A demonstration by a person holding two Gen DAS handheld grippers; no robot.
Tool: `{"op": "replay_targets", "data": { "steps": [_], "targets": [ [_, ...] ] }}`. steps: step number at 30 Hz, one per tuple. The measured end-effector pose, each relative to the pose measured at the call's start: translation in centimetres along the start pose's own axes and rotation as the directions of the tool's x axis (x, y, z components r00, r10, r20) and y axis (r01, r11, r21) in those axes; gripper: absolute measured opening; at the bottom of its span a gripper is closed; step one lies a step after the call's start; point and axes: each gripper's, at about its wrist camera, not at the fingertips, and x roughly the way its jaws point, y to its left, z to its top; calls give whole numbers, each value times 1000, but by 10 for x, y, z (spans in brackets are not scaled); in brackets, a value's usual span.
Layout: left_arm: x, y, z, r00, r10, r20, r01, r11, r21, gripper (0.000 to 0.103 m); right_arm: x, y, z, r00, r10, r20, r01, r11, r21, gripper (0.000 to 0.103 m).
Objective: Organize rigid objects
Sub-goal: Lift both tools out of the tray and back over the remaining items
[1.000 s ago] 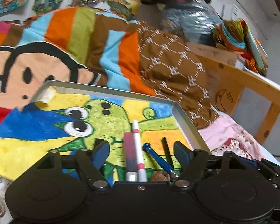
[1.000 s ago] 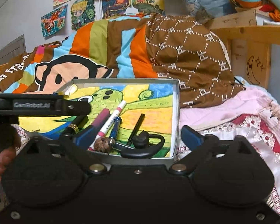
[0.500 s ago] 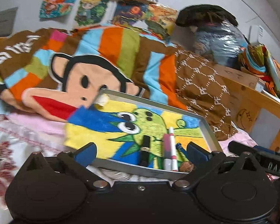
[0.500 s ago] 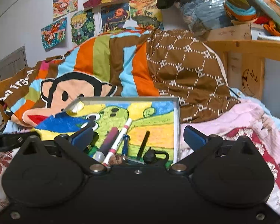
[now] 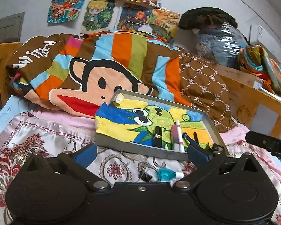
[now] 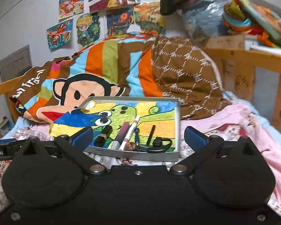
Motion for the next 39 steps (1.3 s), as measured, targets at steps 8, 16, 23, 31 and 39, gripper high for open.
{"op": "replay_targets", "data": {
  "steps": [8, 16, 23, 31, 39],
  "targets": [
    [-33, -2, -15, 999, -20, -27, 21, 999, 39, 102, -61, 24, -24, 998, -50, -36, 49, 999, -19, 103],
    [-70, 0, -31, 999, -35, -31, 38, 995, 91, 102, -108, 38, -40, 994, -90, -58, 90, 996, 9, 103],
    [-94, 16, -42, 999, -21, -31, 23, 998, 60, 102, -145, 55, -56, 989, -119, -90, 119, 993, -5, 103],
    [-100, 23, -43, 999, -7, -35, 8, 1000, 25, 102, -160, 87, -74, 985, -114, -128, 100, 989, -112, 103],
    [-100, 21, -47, 999, -7, -44, 9, 999, 48, 102, -154, 90, -69, 983, -114, -143, 99, 989, -106, 103]
  ]
}}
